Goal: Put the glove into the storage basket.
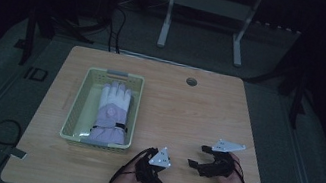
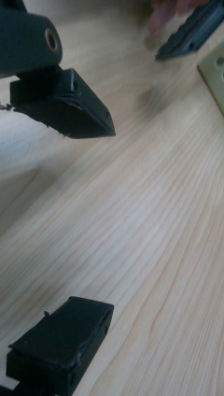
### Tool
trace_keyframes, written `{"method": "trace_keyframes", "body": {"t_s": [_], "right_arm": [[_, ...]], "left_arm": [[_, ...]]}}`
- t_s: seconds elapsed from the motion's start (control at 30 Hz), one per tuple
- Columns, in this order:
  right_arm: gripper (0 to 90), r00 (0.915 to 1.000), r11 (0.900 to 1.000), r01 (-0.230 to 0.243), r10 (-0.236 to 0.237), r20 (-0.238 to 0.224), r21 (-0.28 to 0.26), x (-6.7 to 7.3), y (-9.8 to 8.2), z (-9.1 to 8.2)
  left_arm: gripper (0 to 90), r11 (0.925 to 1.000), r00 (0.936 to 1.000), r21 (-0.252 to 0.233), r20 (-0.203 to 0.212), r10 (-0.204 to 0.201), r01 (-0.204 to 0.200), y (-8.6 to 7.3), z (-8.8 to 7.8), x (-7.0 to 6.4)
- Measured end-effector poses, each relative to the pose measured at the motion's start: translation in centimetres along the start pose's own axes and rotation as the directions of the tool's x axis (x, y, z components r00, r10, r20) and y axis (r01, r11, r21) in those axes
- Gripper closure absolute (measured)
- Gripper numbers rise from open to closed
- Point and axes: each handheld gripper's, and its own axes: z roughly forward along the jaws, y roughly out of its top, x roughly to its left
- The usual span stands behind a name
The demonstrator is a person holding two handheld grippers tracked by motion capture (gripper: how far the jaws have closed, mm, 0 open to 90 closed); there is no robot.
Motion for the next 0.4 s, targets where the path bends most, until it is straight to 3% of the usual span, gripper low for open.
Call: {"method": "trace_keyframes", "body": {"t_s": [0.17, 0.27, 0.4], "right_arm": [[12.9, 0.9995, 1.000, -0.010, 0.010, 0.031, -0.003, -0.55, -0.51, -0.32], [13.0, 0.9995, 1.000, -0.006, 0.006, 0.030, 0.007, -0.70, -0.69, -0.18], [13.0, 0.9995, 1.000, -0.011, 0.011, 0.029, -0.007, -0.87, -0.66, -0.27]], "left_arm": [[2.1, 0.9997, 0.9997, -0.011, 0.010, -0.022, 0.022, -0.36, 0.31, 0.03], [2.2, 0.9991, 0.9991, -0.033, 0.036, -0.023, 0.024, -0.59, 0.47, 0.11], [2.2, 0.9993, 0.9990, -0.028, 0.038, -0.024, 0.025, -0.70, 0.60, 0.01]]}}
